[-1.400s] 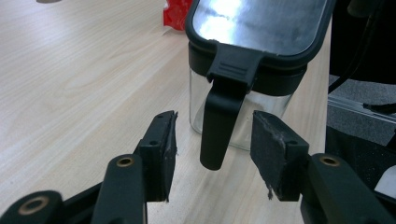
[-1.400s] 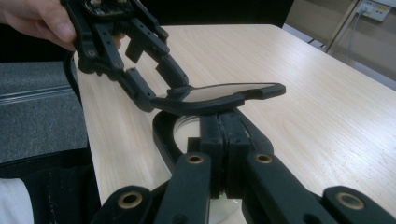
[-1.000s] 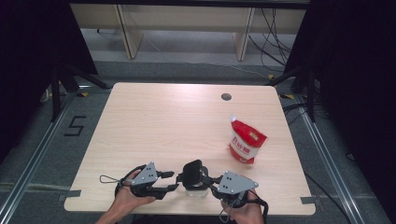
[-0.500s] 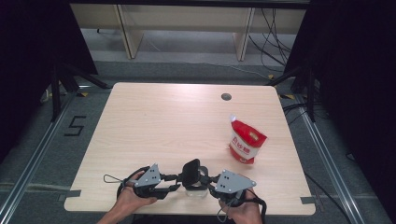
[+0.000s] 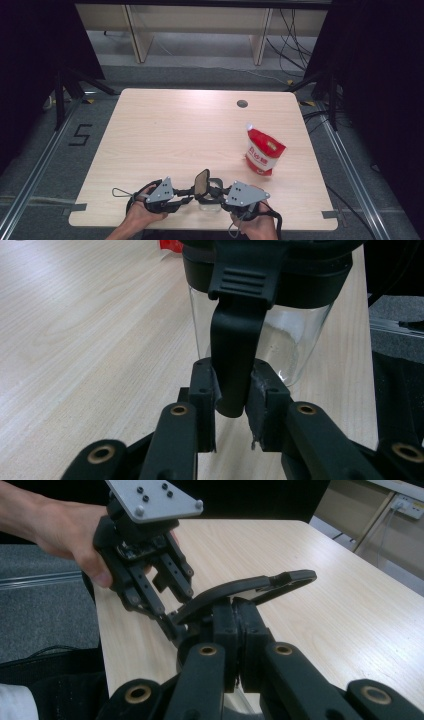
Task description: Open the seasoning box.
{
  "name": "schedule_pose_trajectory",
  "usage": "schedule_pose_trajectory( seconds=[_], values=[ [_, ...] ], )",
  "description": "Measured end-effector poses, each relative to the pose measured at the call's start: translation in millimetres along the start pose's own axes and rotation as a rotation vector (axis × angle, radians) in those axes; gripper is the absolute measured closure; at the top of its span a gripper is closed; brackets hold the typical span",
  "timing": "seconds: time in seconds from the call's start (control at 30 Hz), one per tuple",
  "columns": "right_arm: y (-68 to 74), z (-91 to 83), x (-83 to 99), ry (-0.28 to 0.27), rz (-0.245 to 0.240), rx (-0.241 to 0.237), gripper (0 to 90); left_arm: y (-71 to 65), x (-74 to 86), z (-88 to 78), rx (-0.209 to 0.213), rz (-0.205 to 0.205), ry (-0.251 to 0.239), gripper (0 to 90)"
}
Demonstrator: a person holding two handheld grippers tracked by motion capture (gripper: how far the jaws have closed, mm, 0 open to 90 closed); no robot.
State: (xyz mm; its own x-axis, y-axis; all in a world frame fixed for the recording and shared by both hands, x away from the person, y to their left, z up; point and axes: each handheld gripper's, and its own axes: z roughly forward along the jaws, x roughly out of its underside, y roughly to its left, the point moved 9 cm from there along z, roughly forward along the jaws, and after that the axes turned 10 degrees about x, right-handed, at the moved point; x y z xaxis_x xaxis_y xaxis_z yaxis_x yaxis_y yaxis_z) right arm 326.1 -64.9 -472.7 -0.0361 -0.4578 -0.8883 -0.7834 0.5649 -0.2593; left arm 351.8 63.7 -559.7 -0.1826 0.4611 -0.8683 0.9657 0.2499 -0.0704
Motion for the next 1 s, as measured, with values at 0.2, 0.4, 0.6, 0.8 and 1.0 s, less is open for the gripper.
schedule_pose_trajectory(
  seconds=[0.2, 0.4, 0.6, 0.8, 1.0],
  values=[
    [5.2, 4.3, -9.8, -0.009, -0.004, -0.009, 89.5, -1.2, -0.2, -0.1, -0.008, -0.007, 0.005, 74.0],
    [10.8, 10.6, -18.0, -0.021, -0.011, -0.018, 89.4, -0.1, 0.6, -0.8, -0.026, 0.000, 0.023, 74.0],
    [15.7, 15.5, -22.8, -0.019, -0.017, -0.031, 89.1, -3.3, -1.4, 1.4, -0.016, -0.037, -0.011, 74.0],
    [18.8, 20.4, -26.4, -0.024, -0.017, -0.035, 89.1, -3.0, -1.1, 1.3, -0.019, -0.038, -0.010, 74.1],
    [19.8, 22.0, -27.7, -0.023, -0.023, -0.034, 89.1, -3.5, -1.4, 1.1, -0.026, -0.044, -0.009, 74.1]
  ],
)
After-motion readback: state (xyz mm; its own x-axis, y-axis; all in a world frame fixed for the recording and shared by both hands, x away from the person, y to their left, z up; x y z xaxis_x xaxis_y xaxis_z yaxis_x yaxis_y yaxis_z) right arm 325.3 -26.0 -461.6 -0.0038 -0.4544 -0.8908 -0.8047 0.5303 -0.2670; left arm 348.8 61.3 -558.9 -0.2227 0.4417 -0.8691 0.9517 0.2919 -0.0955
